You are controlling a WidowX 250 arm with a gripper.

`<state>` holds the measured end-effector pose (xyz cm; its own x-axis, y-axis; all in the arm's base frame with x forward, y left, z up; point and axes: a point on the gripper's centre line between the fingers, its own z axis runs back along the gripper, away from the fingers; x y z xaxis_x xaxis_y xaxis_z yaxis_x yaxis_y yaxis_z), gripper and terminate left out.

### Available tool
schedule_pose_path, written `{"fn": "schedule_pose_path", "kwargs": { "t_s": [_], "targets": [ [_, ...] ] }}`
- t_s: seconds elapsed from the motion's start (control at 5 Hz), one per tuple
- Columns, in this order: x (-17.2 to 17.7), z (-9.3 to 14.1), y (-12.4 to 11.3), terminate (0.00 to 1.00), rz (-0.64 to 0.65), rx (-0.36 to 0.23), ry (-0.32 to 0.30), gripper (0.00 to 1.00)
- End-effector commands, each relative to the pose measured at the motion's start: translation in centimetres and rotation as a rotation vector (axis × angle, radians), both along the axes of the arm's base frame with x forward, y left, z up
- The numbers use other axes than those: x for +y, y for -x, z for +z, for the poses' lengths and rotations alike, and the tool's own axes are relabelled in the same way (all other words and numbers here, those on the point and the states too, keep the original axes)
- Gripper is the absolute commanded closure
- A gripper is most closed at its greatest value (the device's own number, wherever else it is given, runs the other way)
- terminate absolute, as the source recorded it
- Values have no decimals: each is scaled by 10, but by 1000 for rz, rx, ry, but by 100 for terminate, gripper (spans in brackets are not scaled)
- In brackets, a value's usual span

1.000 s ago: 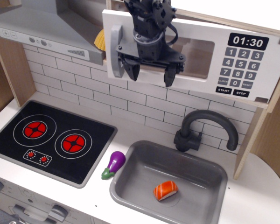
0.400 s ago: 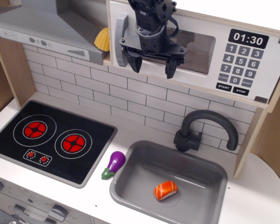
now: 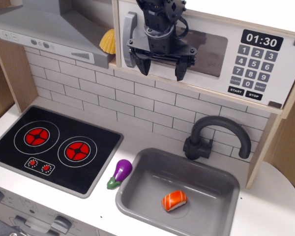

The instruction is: Close microwave

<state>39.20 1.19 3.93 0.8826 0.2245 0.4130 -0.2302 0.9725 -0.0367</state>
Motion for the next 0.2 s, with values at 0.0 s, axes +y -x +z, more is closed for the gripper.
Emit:
{"fn": "schedule_pose_path", "kwargs": {
  "t_s": [0.0],
  "targets": [
    [14,24,-5,100,23,-65,-1,0]
  ]
}}
